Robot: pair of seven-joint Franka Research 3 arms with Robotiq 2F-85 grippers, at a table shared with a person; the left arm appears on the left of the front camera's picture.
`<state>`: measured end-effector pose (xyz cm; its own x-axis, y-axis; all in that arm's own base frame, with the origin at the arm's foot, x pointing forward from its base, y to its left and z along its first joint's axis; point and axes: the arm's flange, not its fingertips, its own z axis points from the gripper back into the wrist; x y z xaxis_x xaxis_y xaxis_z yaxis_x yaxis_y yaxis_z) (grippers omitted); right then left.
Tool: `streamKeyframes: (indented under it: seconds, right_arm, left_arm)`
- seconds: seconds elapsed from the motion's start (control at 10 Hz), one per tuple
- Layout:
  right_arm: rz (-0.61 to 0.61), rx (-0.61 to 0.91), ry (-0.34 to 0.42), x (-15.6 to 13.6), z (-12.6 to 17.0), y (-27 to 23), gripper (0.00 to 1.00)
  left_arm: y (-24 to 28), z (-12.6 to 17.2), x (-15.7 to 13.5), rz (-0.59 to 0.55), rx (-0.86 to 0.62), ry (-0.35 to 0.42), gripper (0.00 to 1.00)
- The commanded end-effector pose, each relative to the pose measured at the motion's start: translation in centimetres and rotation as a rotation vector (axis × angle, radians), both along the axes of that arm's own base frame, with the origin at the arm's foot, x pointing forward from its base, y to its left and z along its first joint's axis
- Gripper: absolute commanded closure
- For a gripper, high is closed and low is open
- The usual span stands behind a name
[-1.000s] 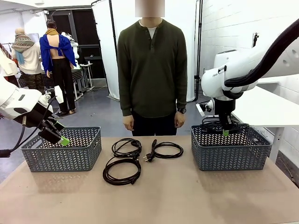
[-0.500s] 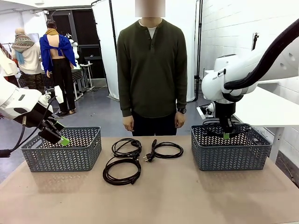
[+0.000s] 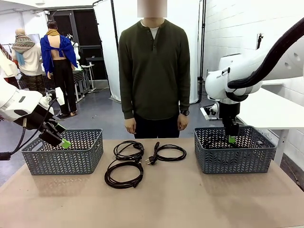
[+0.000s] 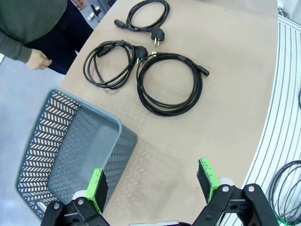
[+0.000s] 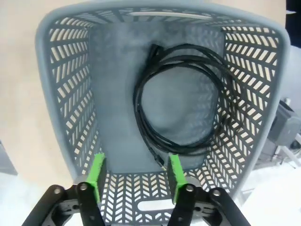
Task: Organize the cables according to human instructions.
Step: Pick up a bundle of cables and place it in the basket indicated by the human.
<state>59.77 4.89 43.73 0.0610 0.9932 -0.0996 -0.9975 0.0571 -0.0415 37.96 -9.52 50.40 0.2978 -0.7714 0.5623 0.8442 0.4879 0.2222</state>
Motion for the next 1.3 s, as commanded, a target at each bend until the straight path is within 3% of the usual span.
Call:
streamKeyframes:
  seconds: [0.0, 0.3, 0.5, 0.6, 1.0, 1.2]
  right_arm:
    - [0.029, 0.031, 0.023, 0.5, 1.0, -0.2, 0.00]
    - [0.023, 0.015, 0.036, 0.7, 1.4, 0.1, 0.00]
    - [-0.045, -0.003, 0.014, 1.2, 1.7, -0.2, 0.00]
    - [0.002, -0.004, 0.018, 0.1, 1.3, 0.1, 0.00]
    - [-0.005, -0.003, 0.013, 0.3, 1.5, 0.2, 0.00]
    - [-0.102, 0.055, -0.015, -1.9, 3.1, 1.8, 0.00]
  left_arm:
    - [0.3, -0.1, 0.2, -0.011, -0.013, 0.002, 0.00]
    - [0.3, -0.1, 0.2, -0.011, -0.013, 0.002, 0.00]
    - [0.3, -0.1, 0.2, -0.011, -0.013, 0.002, 0.00]
    - [0.3, -0.1, 0.2, -0.011, -0.013, 0.002, 0.00]
    - [0.3, -0.1, 0.2, -0.011, -0.013, 0.002, 0.00]
    - [0.3, -0.1, 0.2, -0.011, -0.013, 0.002, 0.00]
